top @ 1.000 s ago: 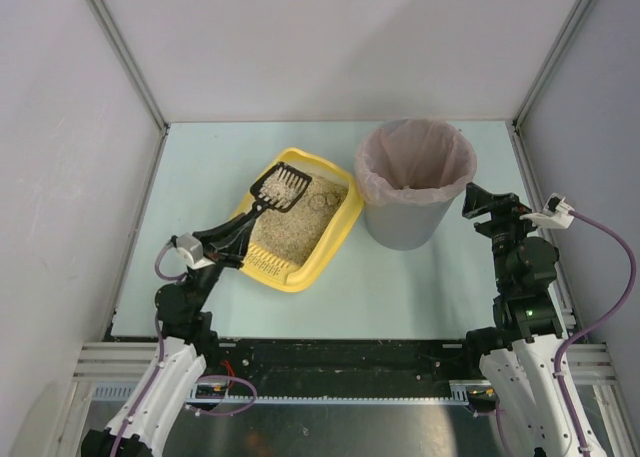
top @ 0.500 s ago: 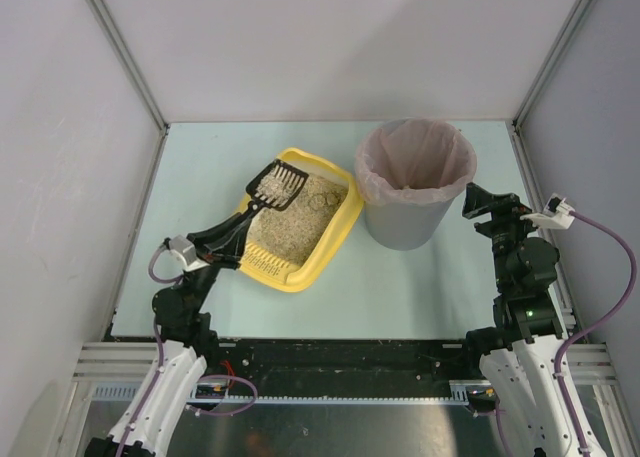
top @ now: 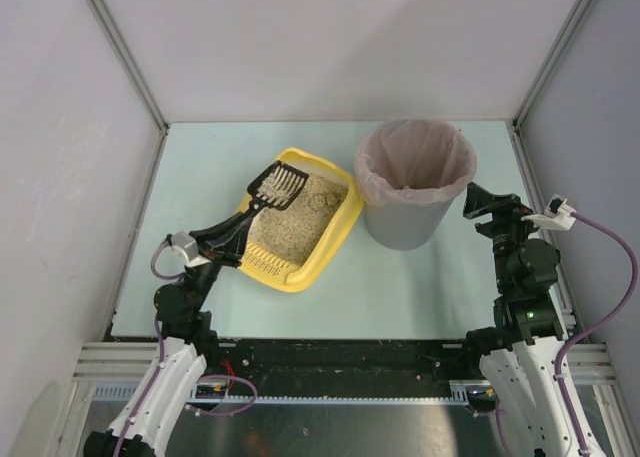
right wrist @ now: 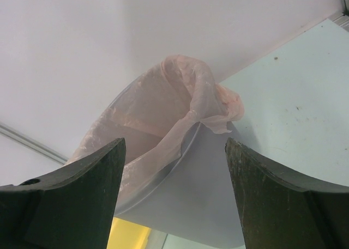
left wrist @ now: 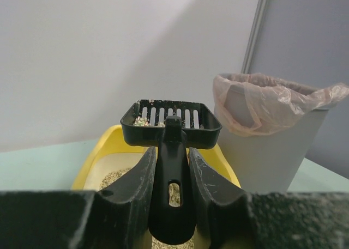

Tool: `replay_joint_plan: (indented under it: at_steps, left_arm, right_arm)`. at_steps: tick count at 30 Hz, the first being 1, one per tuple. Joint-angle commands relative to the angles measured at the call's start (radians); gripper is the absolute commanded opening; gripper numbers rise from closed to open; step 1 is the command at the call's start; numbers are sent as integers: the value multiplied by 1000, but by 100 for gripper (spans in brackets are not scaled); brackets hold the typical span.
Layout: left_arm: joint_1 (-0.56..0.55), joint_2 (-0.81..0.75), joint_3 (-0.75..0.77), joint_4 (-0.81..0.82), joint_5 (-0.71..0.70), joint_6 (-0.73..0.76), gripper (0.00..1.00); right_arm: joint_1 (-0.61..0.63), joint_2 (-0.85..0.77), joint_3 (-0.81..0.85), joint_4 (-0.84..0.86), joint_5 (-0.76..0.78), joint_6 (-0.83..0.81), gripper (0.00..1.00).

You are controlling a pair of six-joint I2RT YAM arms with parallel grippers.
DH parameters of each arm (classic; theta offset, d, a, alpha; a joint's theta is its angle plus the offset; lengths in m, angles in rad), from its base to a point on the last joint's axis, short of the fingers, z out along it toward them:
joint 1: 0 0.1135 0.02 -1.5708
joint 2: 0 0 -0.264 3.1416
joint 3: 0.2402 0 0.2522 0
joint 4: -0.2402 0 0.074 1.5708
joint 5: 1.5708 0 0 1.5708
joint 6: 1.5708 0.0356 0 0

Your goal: Clean the litter box

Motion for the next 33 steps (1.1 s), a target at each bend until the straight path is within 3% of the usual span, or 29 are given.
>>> replay_joint_plan:
  at_steps: [1,3,6,9,12,15,19,22,25,28,31,33]
  left_arm:
    - [0,25,-137,24,11,11,0]
    - [13,-3,-160,28,-49,-24,0]
    - [0,32,-132,17,44,7,0]
    - [20,-6,-173,7,-52,-33,0]
    - [4,22,-143,10,76,0,0]
    - [28,-28,-175,-33,-49,-37,0]
    - [20,0,-135,-32,36,-20,0]
    - [39,-16,-146,-90,-39,-38,0]
    - [24,14,-126,-47,81,-22,0]
    - [34,-9,-158,-88,-48,-38,0]
    - [14,-3,-137,-67,71,-28,0]
    - [8,-6,-128,-120,-3,4,0]
  right_arm:
    - [7,-12,4,19,25,-15,79]
    - [7,-12,4,18,25,-14,79]
    - [7,-10,5,21,27,-18,79]
    - [7,-1,4,18,21,-12,79]
    - [7,-2,4,21,31,-15,79]
    - [7,4,5,15,31,-12,79]
    - [7,-1,4,18,37,-17,79]
    - [7,7,4,16,39,-17,79]
    - [7,11,4,18,37,-19,79]
    - [7,17,5,18,40,-15,79]
    - [7,21,2,24,31,-18,79]
    - [7,22,4,19,40,-15,79]
